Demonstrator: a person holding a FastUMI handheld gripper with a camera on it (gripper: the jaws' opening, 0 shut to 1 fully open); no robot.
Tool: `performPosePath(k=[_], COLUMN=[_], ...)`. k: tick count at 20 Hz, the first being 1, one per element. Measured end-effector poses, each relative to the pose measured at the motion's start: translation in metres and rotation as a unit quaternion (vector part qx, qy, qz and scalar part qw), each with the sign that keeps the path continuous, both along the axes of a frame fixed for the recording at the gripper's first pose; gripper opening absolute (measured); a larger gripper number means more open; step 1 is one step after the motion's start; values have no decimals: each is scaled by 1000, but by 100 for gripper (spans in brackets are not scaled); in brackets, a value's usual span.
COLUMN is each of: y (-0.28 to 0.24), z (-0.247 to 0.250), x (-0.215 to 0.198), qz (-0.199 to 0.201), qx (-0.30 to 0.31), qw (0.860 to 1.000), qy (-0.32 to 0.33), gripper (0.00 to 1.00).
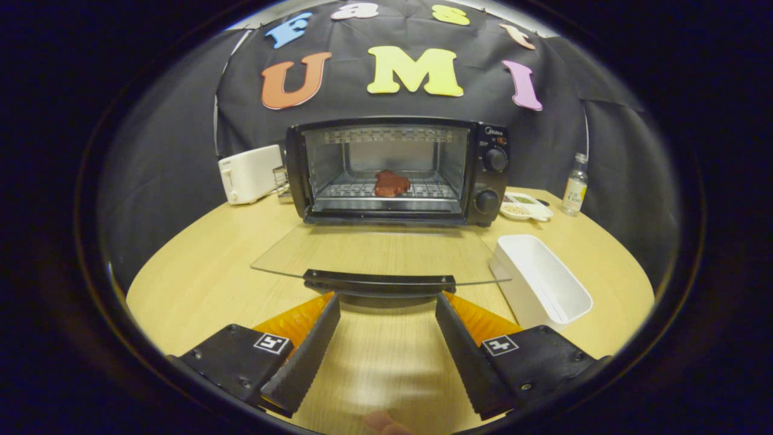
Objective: Open the toaster oven, put the food inside, and close the toaster oven door.
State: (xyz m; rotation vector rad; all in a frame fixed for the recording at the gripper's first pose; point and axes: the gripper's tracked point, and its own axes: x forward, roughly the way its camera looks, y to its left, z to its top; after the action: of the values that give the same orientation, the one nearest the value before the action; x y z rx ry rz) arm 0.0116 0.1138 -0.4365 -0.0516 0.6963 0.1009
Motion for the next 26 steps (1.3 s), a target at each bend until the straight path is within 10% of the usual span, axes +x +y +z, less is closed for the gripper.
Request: performPosePath(k=[26], y=[24], z=[110], x=[78], qz=[13], qx=[10], qw=[994], qy=[-105], gripper=[100])
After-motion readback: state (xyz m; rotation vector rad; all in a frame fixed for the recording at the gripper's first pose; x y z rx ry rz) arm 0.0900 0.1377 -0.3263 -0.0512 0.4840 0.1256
